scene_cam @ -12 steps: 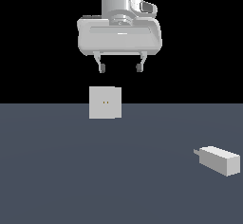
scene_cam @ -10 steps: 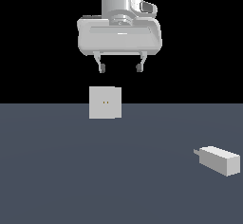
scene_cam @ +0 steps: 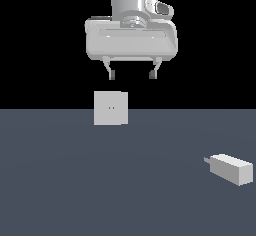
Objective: Plug the charger into the wall socket.
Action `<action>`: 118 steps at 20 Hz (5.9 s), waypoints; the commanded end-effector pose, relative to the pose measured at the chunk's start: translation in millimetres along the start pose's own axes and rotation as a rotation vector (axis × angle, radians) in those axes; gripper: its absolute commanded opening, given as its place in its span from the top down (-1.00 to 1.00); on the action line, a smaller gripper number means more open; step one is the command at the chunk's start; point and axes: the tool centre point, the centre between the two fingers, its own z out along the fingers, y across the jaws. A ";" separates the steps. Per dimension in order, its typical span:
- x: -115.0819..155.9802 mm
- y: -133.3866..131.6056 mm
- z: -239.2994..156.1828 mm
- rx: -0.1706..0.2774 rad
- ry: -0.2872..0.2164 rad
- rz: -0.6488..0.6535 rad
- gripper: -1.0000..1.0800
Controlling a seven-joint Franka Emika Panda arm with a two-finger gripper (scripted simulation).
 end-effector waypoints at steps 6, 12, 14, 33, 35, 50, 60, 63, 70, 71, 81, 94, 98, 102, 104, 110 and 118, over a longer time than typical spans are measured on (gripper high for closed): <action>-31.8 25.7 24.9 0.008 0.006 -0.053 -0.92; -64.8 56.1 53.1 0.017 0.012 -0.114 -0.92; -75.2 66.7 62.7 0.020 0.014 -0.134 -0.92; -120.2 123.9 112.8 0.038 0.025 -0.236 -0.92; -120.4 124.5 113.2 0.038 0.025 -0.237 -0.92; -122.3 122.9 156.8 0.038 0.024 -0.237 -0.92; -122.0 122.8 163.4 0.038 0.025 -0.237 1.00; -122.0 122.8 163.4 0.038 0.025 -0.237 1.00; -119.5 119.3 161.4 0.038 0.025 -0.235 1.00; -118.1 117.2 160.3 0.038 0.025 -0.233 1.00; -85.0 72.3 137.7 0.037 0.025 -0.204 1.00; -8.6 -17.1 90.2 0.034 0.023 -0.143 1.00; 8.3 -33.6 81.1 0.034 0.023 -0.130 1.00; 18.9 -43.4 75.6 0.034 0.023 -0.123 1.00; 21.9 -45.9 74.2 0.034 0.023 -0.121 1.00; 22.9 -45.6 74.3 0.034 0.023 -0.121 1.00; 25.5 -46.1 74.3 0.034 0.023 -0.121 1.00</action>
